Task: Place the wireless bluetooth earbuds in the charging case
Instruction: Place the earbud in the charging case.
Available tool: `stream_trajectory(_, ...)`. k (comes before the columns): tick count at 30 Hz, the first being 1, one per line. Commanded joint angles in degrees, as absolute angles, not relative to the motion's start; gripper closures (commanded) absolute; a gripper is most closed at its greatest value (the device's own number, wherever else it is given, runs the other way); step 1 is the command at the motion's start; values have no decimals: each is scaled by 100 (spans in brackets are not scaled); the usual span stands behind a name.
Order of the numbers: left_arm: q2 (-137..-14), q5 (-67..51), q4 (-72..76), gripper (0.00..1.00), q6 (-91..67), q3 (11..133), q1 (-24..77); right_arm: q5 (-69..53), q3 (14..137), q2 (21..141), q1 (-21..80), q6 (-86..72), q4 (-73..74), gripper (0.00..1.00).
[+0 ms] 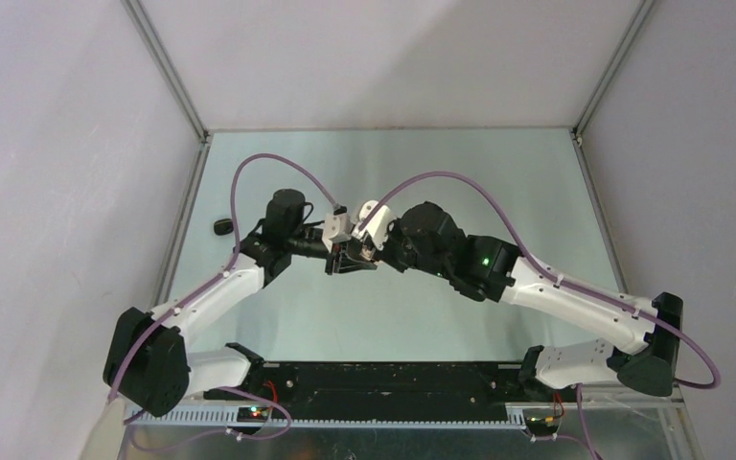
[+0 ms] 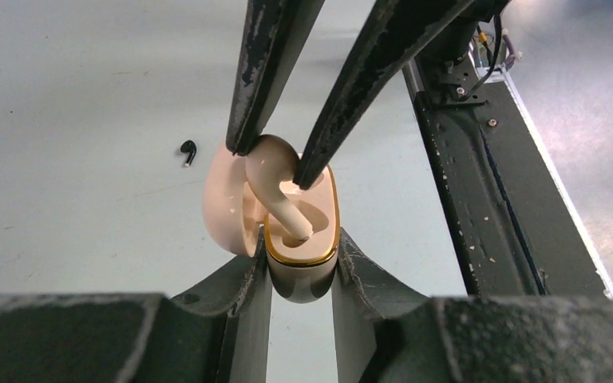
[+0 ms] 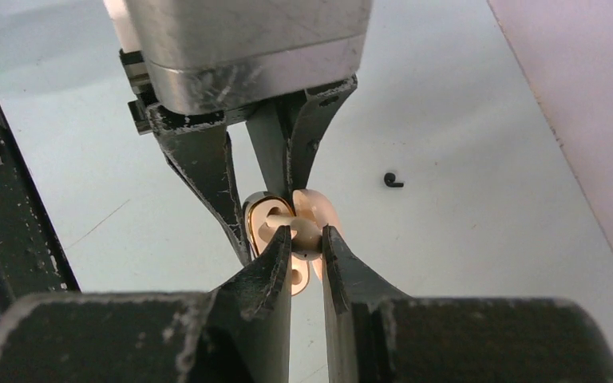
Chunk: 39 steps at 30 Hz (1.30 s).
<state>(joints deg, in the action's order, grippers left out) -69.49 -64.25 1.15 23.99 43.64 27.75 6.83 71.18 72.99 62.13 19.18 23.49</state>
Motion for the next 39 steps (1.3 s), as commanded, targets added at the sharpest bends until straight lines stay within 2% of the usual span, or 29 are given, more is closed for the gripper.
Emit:
stream_trajectory(1, -6779, -6406, 35, 100, 2715, 4581, 2799, 1070, 7244, 7339, 6464, 2270, 2126, 97)
stream_trajectory(16, -6848, -6713, 306, 100, 2270, 4492, 2759, 2095, 7015, 7405, 6828, 2798, 1584, 98)
stream_trajectory(24, -6905, -6853, 964, 100, 1592, 4379, 2585, 2252, 7006, 7362, 6903, 2900, 1552, 98)
stream_trajectory(39, -7146, -6894, 1078, 100, 1431, 4308, 2569, 2516, 7006, 7186, 6857, 2975, 1381, 98)
